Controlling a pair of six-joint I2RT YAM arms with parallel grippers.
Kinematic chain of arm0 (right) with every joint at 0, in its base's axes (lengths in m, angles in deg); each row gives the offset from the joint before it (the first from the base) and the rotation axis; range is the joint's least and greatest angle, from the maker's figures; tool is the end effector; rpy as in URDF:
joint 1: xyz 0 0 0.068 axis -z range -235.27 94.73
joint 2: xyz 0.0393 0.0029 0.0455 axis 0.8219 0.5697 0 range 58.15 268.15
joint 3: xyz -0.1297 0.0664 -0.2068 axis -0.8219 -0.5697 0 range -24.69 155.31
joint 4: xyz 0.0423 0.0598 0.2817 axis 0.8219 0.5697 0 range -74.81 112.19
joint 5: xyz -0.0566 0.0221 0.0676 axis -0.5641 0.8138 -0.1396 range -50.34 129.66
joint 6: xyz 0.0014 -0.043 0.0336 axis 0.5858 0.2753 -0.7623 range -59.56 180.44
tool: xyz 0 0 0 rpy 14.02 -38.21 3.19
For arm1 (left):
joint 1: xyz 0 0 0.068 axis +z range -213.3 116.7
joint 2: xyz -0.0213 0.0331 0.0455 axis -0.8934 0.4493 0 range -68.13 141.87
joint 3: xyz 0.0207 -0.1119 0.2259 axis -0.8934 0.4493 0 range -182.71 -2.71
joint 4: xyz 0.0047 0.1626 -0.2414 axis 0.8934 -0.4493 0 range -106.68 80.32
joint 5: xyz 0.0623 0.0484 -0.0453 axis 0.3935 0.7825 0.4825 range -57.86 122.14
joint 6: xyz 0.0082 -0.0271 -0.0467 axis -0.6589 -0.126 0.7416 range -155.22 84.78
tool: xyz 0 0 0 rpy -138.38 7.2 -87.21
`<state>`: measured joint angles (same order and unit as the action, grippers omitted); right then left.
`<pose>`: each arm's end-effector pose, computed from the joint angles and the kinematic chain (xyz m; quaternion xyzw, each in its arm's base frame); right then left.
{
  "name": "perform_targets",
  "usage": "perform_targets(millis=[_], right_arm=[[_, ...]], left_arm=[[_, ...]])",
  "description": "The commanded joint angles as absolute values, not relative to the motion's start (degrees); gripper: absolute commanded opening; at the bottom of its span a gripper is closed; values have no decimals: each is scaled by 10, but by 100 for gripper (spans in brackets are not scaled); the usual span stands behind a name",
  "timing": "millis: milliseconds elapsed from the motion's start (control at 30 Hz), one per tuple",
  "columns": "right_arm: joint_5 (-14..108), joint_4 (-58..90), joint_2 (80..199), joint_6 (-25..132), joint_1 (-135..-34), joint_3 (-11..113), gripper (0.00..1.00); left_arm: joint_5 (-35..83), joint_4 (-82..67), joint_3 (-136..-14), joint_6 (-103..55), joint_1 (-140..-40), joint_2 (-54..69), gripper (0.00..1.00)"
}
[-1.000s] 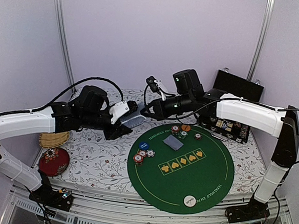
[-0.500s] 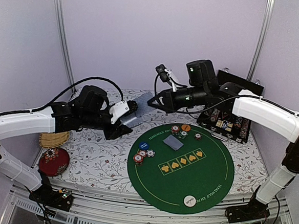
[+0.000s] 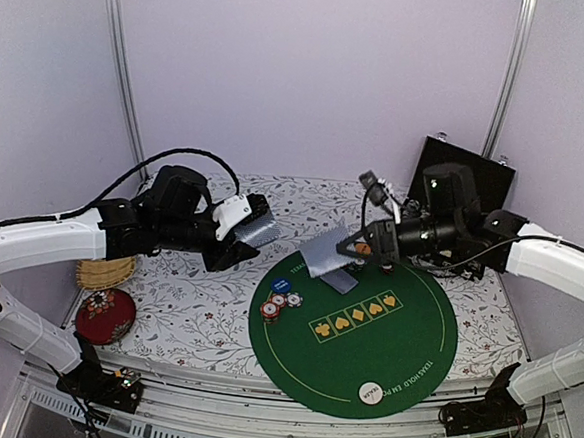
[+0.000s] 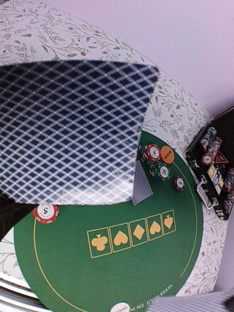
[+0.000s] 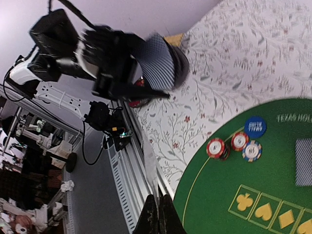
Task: Distribute texas hold em gaming equipment
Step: Distribute the poker card in the small blind area.
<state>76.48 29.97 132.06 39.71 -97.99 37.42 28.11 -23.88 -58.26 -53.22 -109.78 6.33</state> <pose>0.2258 0.2385 0.3034 -0.3169 0.7608 0.4907 0.2829 0.2243 -0.2398 0.2548 0.4829 0.7343 -0.1471 0.4539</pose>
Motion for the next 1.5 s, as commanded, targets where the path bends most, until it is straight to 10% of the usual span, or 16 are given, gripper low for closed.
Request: perform_targets(millis=[0, 1467], right_arm=[[814, 209, 1331, 309, -981, 282, 2], [837, 70, 1681, 241, -1063, 295, 2]], left_arm=[[280, -224, -583, -534, -1094, 47, 49], [283, -225, -581, -537, -1094, 49, 49]])
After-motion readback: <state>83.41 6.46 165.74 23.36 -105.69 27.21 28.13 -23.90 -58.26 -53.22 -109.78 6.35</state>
